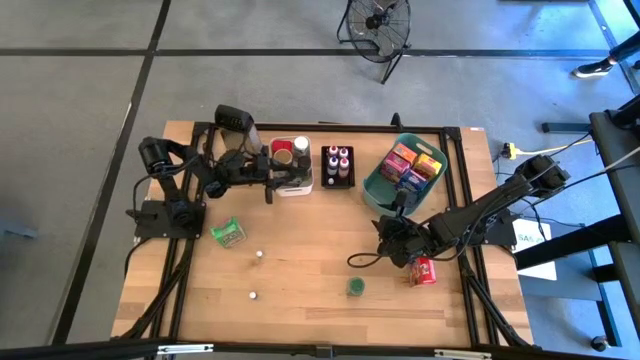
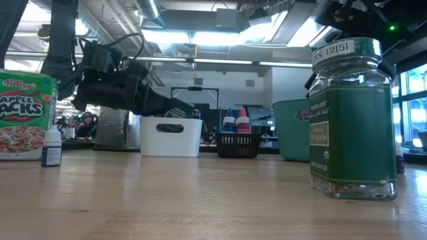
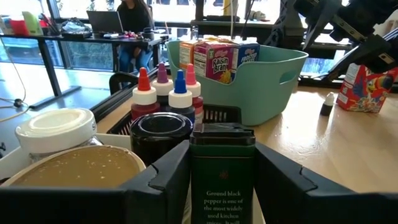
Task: Pick & Place Kitchen Items
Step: Put the black spice can into the white bin, then put the small purple food coloring bottle into the black bin
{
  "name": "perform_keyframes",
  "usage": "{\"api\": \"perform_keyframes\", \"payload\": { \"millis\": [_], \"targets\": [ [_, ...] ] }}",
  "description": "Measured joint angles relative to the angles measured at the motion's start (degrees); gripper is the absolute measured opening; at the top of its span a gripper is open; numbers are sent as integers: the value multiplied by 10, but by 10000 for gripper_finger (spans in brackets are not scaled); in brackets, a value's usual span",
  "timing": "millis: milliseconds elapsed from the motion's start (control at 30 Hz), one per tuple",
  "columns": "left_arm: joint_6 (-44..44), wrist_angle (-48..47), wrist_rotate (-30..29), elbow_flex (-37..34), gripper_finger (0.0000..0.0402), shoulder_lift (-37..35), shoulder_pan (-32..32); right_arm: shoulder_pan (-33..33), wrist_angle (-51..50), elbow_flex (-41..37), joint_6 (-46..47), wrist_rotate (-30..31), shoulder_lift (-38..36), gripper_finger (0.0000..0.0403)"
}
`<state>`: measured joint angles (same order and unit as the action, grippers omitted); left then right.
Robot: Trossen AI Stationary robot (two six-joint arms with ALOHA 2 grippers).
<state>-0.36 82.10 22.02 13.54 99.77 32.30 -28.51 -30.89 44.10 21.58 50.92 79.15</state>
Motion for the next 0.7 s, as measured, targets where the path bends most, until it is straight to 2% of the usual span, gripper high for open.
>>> {"api": "perform_keyframes", "payload": {
  "millis": [200, 467, 700],
  "targets": [
    [0, -1, 0, 0, 160, 0, 0, 0, 0, 0, 0, -2, 0, 250],
    [-4, 0, 0, 0, 191, 0, 0, 0, 0, 0, 0, -1, 0, 250],
    [-5, 2, 0, 0, 196, 0, 0, 0, 0, 0, 0, -2, 0, 250]
  ]
}}
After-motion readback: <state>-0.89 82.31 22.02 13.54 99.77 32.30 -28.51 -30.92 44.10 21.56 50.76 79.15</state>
